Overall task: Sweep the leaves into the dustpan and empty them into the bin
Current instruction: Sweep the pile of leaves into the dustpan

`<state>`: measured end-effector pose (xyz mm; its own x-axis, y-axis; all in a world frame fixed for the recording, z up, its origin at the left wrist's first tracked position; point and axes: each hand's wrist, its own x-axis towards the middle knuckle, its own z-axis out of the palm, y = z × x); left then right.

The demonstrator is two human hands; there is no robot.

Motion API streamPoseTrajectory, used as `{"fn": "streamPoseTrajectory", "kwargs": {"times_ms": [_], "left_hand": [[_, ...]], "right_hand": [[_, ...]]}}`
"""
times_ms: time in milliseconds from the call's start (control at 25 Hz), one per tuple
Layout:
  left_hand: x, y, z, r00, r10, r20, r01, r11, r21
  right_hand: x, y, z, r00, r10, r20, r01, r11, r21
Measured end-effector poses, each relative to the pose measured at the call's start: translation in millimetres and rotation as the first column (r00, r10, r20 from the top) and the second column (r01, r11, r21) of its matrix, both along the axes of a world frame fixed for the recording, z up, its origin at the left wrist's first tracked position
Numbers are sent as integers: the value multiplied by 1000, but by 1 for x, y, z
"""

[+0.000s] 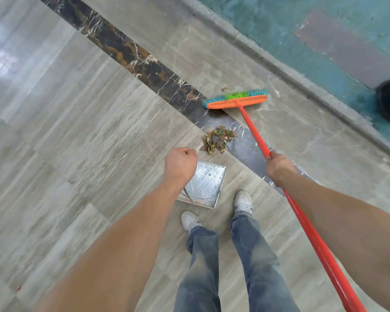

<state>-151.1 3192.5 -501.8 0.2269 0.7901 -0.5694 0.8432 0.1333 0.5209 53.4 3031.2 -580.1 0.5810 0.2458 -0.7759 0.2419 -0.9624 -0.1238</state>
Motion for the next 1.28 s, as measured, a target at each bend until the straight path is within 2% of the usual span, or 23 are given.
{"fn": "streamPoseTrajectory", "kwargs": {"times_ms": [200,400,600,680,920,1080,1160,1280], "left_hand": [[0,-5,2,1000,-5,-10,5,1000,-13],[-13,-17,4,1000,11,-13,-11,1000,8],[-48,-24,9,1000,13,11,-13,1000,-7],[-62,-30,13,999,-33,-16,33,999,18],[-78,-48,40,992,-118,33,118,993,5],[-79,-28,58,960,-274,53,277,958,-72],[-79,-23,62,931,-360,55,364,927,-87],[-84,-18,62,902,-426,68,430,899,-85]], "right_hand": [[-69,-51,21,990,-10,-143,17,999,44],[-128,-97,62,956,-17,-291,20,1000,7],[-133,-140,117,841,-174,-512,155,985,-81],[-127,-149,138,809,-211,-549,192,977,-92],[-104,-112,143,809,-331,-486,366,930,-25],[-67,-75,115,816,-449,-364,489,872,20],[-42,-60,97,834,-452,-317,493,868,60],[3,-35,70,905,-367,-214,398,909,125]]}}
